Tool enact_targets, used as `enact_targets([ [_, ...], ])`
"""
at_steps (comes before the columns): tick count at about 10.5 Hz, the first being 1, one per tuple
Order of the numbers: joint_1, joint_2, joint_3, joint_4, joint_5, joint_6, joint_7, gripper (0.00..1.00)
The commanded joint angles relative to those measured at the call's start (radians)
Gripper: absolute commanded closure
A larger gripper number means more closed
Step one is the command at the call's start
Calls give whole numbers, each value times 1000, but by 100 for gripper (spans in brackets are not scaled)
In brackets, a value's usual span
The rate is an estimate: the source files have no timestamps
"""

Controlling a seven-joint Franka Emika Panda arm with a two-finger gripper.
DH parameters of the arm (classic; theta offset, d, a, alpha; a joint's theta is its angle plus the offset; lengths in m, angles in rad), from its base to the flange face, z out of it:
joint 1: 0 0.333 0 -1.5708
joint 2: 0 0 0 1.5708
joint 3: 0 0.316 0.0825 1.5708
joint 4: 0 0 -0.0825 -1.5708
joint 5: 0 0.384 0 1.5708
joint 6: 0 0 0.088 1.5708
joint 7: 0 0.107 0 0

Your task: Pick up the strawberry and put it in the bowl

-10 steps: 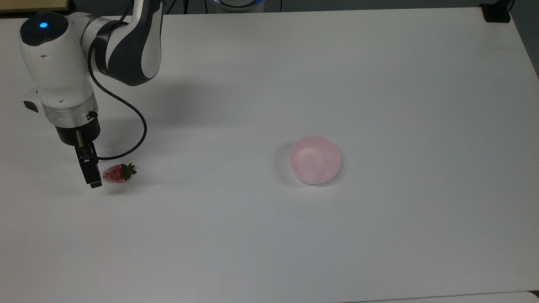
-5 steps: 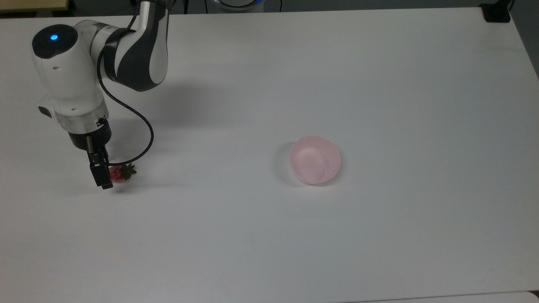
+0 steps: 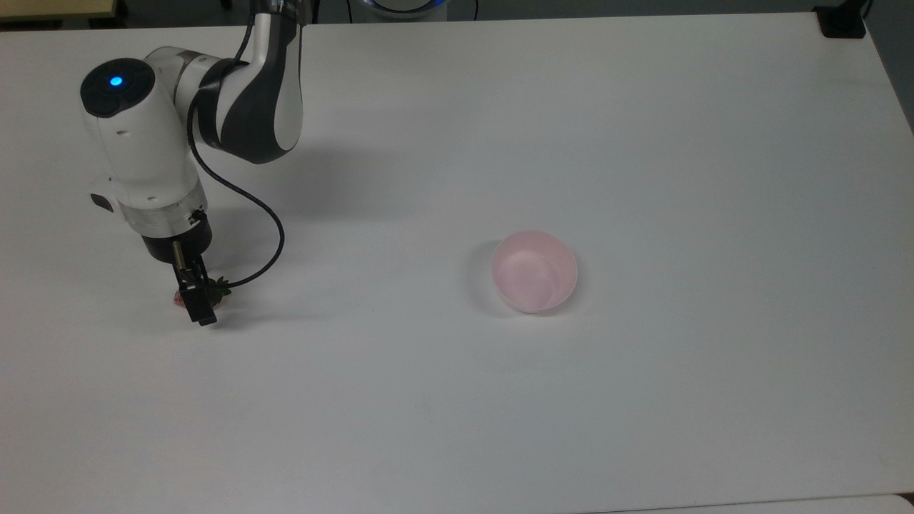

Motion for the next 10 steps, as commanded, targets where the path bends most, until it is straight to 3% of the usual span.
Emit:
enact_targets([
  [1, 6, -11, -2, -16, -21, 4, 10, 26],
  [2, 4, -11, -2, -16, -21, 4, 10, 36],
  [5, 3, -13, -2, -16, -21, 4, 10, 52],
  [10, 4, -36, -2, -17, -24, 3, -67, 63],
])
